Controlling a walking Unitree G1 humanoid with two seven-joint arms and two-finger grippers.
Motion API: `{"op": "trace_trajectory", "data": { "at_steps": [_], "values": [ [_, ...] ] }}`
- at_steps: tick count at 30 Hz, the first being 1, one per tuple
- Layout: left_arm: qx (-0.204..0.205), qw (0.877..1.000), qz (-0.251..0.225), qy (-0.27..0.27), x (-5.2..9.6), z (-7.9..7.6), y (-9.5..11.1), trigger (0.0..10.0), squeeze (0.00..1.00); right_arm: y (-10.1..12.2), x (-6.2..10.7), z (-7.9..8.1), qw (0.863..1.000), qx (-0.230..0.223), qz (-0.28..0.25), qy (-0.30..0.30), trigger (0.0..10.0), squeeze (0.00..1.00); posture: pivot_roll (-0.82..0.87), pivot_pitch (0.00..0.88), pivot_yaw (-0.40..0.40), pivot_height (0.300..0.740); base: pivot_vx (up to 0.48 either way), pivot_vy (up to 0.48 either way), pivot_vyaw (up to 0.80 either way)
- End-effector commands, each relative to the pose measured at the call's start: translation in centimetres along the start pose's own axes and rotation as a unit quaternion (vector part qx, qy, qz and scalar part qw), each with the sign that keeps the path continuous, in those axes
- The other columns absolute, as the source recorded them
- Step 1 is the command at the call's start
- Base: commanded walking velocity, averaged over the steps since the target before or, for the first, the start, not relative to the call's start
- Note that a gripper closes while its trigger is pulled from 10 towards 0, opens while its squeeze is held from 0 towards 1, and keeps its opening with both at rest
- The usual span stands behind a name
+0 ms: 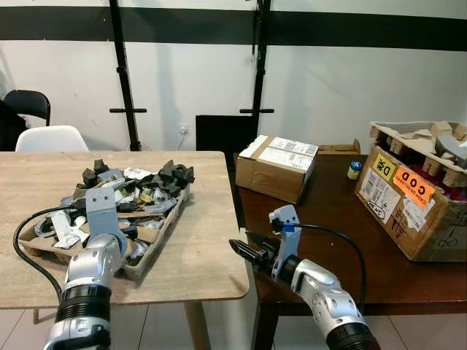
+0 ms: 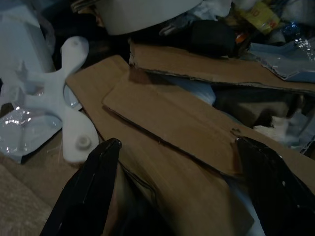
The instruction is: Picking trash to rubbish bin
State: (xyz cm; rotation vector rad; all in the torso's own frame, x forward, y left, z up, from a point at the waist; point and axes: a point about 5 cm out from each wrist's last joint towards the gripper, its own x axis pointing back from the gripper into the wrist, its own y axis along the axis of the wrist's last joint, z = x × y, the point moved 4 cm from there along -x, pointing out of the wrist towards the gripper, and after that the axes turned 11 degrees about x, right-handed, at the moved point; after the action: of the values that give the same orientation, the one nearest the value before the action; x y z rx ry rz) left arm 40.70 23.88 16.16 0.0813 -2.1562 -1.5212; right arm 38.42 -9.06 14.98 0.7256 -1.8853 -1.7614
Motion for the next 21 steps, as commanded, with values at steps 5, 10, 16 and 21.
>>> {"op": "trace_trajectory", "data": {
  "at_steps": [5, 10, 16, 21],
  "values": [
    [0.017, 0.998, 0.054, 0.022, -0.2, 0.3, -2.2, 10.0, 0.00, -0.2, -0.1, 0.2, 1.000, 0.010, 0.005, 0.010, 10.0, 0.00, -0.01, 0.053, -0.014, 0.740, 0.000, 0.000, 0.00],
    [0.052, 0.994, 0.092, -0.006, -0.3, -0.5, -3.3, 10.0, 0.00, -0.4, 0.0, 0.1, 1.000, 0.013, 0.006, 0.010, 10.0, 0.00, -0.01, 0.049, -0.013, 0.740, 0.000, 0.000, 0.00],
    [0.068, 0.991, 0.105, -0.039, -0.5, -1.2, -3.9, 0.0, 0.00, -0.5, 0.2, -0.3, 1.000, 0.013, 0.007, 0.000, 10.0, 0.00, -0.02, 0.048, -0.010, 0.740, 0.000, 0.000, 0.00],
    [0.081, 0.990, 0.106, -0.042, -0.5, -1.2, -3.9, 0.0, 0.00, -0.5, 0.2, -0.4, 1.000, 0.012, 0.006, -0.003, 10.0, 0.00, -0.02, 0.047, -0.013, 0.740, 0.000, 0.000, 0.00]
  ]
}}
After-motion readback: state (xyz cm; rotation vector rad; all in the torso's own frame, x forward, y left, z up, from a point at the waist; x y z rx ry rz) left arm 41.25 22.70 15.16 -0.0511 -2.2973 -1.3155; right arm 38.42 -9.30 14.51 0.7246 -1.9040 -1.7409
